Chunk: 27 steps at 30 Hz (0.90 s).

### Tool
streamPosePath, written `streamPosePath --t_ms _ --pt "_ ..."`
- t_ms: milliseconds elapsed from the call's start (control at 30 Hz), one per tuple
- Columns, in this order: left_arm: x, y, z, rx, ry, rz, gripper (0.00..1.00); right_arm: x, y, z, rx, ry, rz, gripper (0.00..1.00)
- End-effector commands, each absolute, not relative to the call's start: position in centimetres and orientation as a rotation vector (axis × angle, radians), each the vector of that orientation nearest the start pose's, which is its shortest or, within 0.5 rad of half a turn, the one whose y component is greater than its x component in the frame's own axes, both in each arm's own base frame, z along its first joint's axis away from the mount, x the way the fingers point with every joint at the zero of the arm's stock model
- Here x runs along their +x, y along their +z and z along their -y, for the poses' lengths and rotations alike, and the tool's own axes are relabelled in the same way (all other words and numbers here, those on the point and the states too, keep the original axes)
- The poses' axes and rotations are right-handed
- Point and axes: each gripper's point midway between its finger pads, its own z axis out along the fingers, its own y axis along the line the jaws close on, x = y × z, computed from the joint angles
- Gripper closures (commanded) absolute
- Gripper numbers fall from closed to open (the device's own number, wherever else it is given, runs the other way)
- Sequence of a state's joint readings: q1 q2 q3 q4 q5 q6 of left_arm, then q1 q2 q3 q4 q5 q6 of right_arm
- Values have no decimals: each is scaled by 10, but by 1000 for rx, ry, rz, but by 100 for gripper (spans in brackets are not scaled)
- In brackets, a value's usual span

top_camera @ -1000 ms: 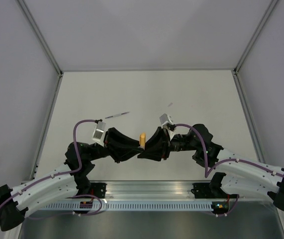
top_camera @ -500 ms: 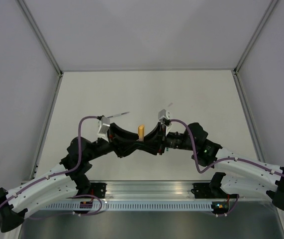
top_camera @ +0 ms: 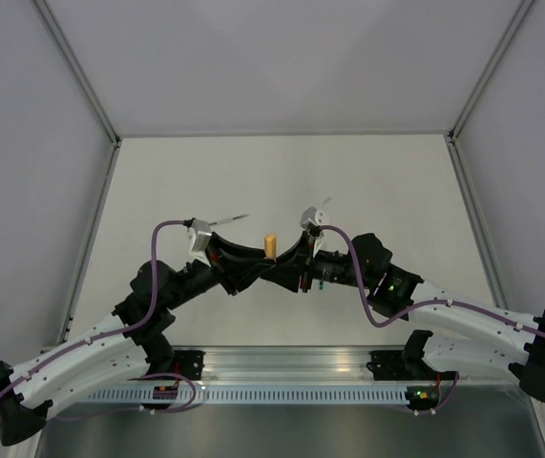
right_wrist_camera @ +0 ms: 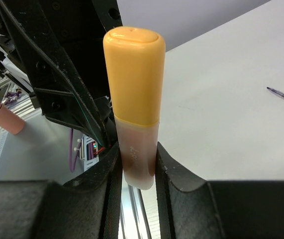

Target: Insert the pens into the pen caps

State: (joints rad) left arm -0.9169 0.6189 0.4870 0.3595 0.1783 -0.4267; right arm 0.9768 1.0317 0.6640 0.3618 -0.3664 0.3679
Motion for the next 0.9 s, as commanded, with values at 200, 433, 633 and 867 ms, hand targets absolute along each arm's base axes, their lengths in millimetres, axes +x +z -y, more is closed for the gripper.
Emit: streamPosePath --t_ms 200,433,633,867 --pt "157 319 271 519 -1163 -1357 61 151 284 -351 -792 1286 -1508 100" --pt "167 306 277 532 -1118 -1426 64 161 284 -350 -755 1245 -1547 100" --pt "169 306 279 534 -1111 -1430 90 160 282 -353 -767 1254 -1559 100" --pt "145 319 284 596 -1237 -1348 98 140 291 -355 -859 1335 -1495 74"
